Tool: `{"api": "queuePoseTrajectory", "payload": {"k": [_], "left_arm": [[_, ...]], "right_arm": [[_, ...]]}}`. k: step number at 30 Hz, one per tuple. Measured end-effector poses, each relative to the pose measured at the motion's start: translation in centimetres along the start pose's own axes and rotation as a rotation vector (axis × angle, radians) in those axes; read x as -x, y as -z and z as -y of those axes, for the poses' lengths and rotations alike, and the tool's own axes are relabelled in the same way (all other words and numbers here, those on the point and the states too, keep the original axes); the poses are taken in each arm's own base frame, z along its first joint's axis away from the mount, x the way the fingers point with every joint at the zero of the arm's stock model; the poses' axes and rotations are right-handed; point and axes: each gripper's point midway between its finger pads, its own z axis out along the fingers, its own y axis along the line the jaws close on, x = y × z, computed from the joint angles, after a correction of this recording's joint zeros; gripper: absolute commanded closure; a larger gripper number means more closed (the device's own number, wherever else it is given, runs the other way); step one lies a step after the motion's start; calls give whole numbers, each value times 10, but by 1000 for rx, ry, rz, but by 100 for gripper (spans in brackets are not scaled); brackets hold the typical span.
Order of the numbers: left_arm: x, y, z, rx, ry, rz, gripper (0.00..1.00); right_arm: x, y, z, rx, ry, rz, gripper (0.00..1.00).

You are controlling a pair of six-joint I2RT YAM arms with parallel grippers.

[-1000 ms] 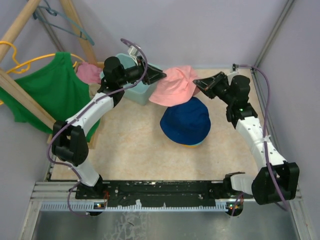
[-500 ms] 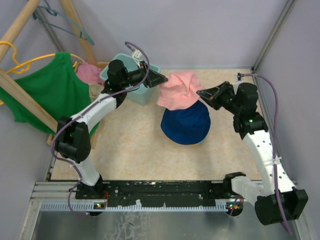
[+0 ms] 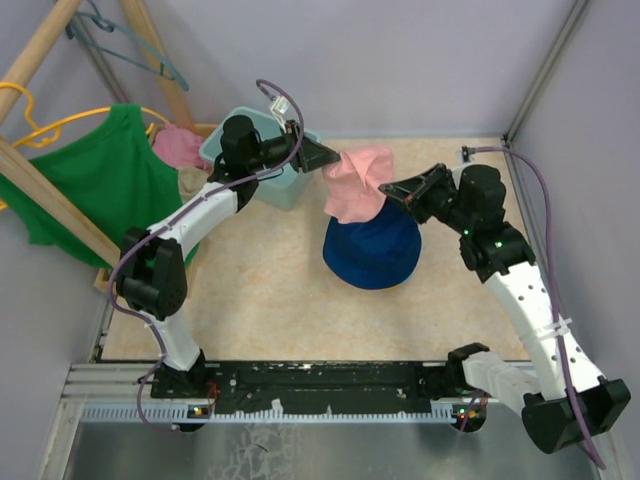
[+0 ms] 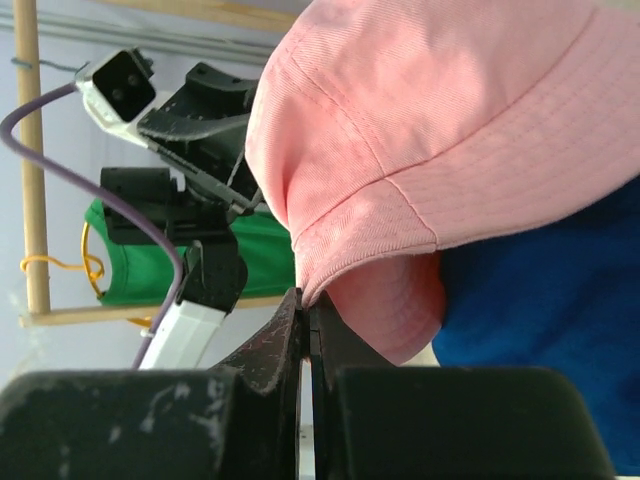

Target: Stack the hats

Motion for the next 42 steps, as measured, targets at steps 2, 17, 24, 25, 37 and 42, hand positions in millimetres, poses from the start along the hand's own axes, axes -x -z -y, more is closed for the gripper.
{"api": "queuePoseTrajectory", "payload": {"k": [2,17,24,25,37,42], "left_arm": [[5,-1,2,-5,-12,6,53],[11,8,1,3,13,-20,44],[19,15,5,-7,13,-25,43],[19,16,5,-8,16,-28,43],[16,29,32,-41,45,-68,40],[21,38,48,-44,29,-73,39]], "right_arm": [[2,0,1,-11,-6,11,100],[12,8,-19,-44,-22,41,100],[0,19,-21,-70,-25,6,100],[-3,21,-19,-82,-27,0,100],[-15,67,27,-234,64,40,100],[-21,69,58,-318,97,27,100]]}}
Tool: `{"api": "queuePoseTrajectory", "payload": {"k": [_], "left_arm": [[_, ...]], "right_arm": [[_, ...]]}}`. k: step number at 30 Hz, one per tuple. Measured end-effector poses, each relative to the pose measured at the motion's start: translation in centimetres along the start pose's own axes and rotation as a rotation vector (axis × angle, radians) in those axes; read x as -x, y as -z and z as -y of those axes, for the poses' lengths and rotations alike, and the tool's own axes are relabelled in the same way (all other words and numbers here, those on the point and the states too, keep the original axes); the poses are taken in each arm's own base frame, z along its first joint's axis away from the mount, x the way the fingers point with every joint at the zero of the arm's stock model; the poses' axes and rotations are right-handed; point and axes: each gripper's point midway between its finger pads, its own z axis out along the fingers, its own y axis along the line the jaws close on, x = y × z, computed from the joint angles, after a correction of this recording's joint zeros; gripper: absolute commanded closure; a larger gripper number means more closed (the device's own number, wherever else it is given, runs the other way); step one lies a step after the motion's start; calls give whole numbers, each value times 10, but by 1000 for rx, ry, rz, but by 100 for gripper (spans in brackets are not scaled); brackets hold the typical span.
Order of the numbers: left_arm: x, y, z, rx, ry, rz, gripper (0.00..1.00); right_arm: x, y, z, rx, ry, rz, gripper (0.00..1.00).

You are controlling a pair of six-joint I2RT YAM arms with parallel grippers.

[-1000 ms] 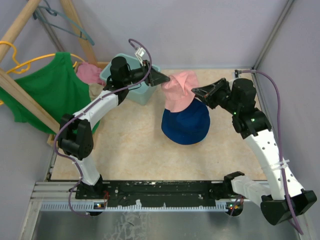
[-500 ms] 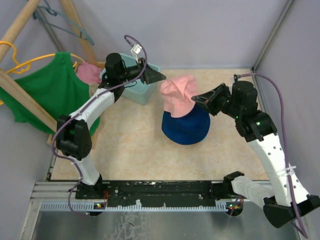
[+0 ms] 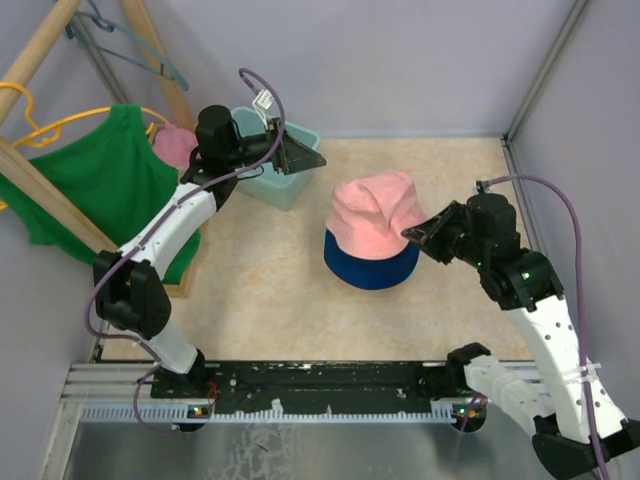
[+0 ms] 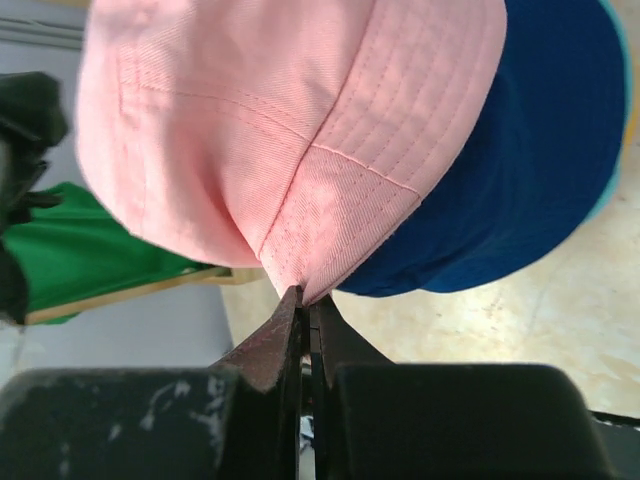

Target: Stack the hats

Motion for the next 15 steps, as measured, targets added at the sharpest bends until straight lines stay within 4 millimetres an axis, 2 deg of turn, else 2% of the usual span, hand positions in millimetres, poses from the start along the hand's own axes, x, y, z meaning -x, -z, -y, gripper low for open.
{"api": "queuePoseTrajectory", "payload": {"k": [5,10,15], "left_arm": [[-19,12,7,26,59,-24,39],[-65,37,6,112,212,-45,37],[-107,59,7,194,385,-25,33]], "right_arm": [[-11,-14,31,-88,31,-28,100],[-23,-24,55,-142,44,-61,100],[-26,-24,60,-147,45,-63,100]]}}
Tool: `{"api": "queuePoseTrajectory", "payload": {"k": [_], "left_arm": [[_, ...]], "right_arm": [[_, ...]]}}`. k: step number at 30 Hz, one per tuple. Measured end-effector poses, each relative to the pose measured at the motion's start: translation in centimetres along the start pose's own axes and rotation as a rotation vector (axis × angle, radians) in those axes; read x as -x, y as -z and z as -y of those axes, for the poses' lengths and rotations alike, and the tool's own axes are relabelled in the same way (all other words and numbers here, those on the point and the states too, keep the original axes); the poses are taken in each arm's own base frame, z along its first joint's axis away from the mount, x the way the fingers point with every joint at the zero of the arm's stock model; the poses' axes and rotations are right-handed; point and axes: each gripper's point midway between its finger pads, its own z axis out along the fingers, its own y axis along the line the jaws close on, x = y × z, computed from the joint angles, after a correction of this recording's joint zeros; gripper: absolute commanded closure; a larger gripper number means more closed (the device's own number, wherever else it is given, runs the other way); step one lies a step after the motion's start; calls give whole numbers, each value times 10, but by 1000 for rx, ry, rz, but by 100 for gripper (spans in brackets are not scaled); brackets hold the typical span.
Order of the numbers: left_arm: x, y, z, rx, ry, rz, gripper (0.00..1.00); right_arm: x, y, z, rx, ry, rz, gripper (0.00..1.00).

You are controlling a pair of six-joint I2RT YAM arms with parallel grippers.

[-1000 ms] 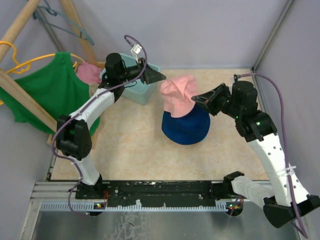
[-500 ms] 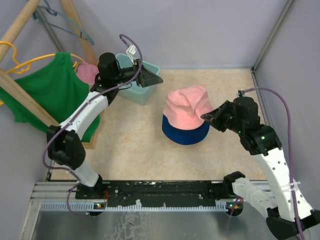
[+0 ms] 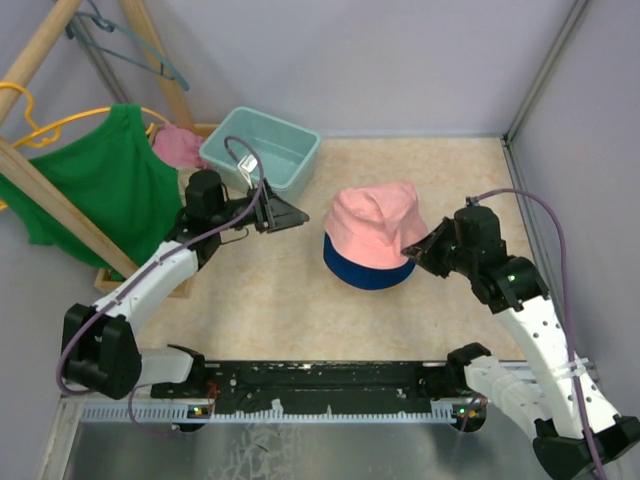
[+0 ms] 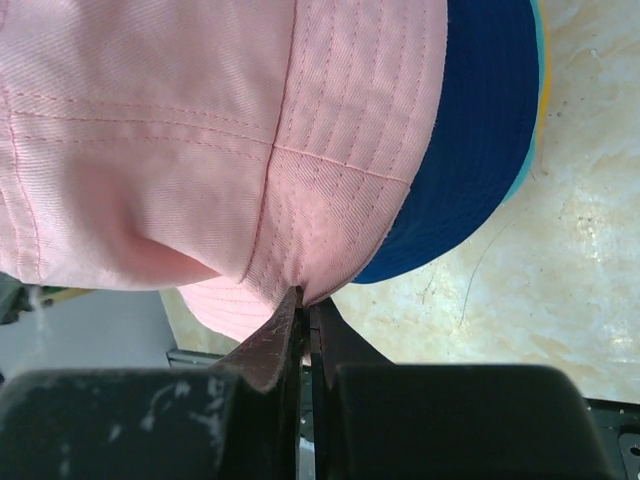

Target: Stack the hats

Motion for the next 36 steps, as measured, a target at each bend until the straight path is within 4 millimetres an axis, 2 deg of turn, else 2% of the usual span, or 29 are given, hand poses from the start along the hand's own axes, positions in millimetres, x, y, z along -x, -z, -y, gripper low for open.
{"api": "queuePoseTrajectory", "payload": {"k": [4,8,20,26,30,36], "left_arm": [[-23,8,-16,36,135,41,28],[-34,5,-31,57,237,80,25],[-23,-38,-48,25,293,125,24],[-22,-49,-45,-5,295,136,23],[-28,-57,-45,-17,308,122,23],[-30,-60,-45,-15,311,122,23]], "right_arm": [[1,2,-3,19,0,10,100],[1,2,-4,26,-3,10,100],[2,7,-8,45,-22,21,100],[3,7,-8,47,-24,22,100],[3,7,-8,47,-24,22,100],[2,6,-8,44,-24,18,100]]}}
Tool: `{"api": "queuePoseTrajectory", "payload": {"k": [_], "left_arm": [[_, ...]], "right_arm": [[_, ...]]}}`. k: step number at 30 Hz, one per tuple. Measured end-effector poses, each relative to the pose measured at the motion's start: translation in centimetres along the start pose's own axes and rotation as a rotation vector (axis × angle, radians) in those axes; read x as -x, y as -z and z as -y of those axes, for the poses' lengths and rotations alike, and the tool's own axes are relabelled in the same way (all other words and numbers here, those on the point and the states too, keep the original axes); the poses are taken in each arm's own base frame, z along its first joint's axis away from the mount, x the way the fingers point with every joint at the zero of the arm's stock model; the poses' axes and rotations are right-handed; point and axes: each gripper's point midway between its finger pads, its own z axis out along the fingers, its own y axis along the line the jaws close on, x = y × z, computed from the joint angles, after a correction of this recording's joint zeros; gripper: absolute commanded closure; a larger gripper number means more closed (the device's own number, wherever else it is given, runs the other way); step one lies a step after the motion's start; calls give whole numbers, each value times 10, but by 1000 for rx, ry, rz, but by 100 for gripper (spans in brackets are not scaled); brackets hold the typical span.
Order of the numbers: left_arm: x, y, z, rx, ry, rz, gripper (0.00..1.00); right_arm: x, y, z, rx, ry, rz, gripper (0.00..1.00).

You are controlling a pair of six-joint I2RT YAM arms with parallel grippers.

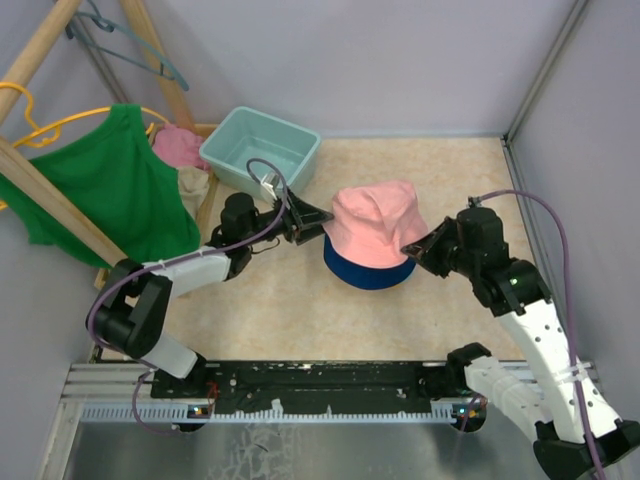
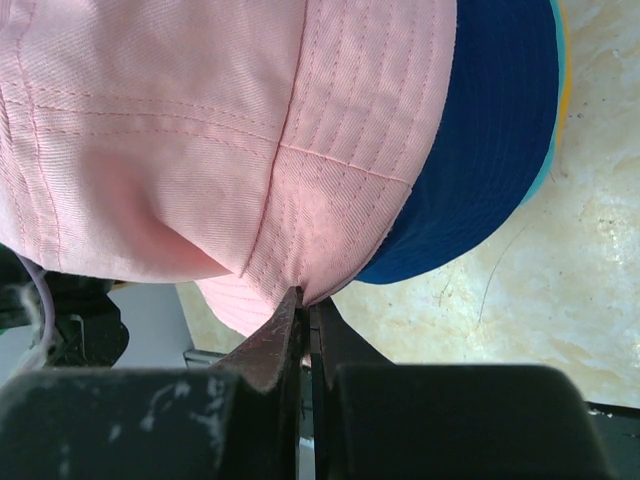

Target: Stack the hats

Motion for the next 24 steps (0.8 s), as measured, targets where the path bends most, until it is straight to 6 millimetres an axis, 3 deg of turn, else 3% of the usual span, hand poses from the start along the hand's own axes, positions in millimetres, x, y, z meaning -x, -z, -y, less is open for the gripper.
{"api": "queuePoseTrajectory", "payload": {"k": [5,11,14,18,24], "left_arm": [[5,-2,6,-33,1,30,27],[5,-12,6,-62,23,51,64],[5,-14,6,-68,34,56,76],[4,-12,5,-74,37,62,80],[-9,-2,-16,-28,70,47,80]], "right_arm": [[-1,-2,0,-4,0,-7,100],[-2,-3,0,-6,0,-14,100],[-2,-3,0,-4,0,-13,100],[-3,-2,2,-2,0,-12,100],[-8,-4,11,-15,0,-20,100]]}}
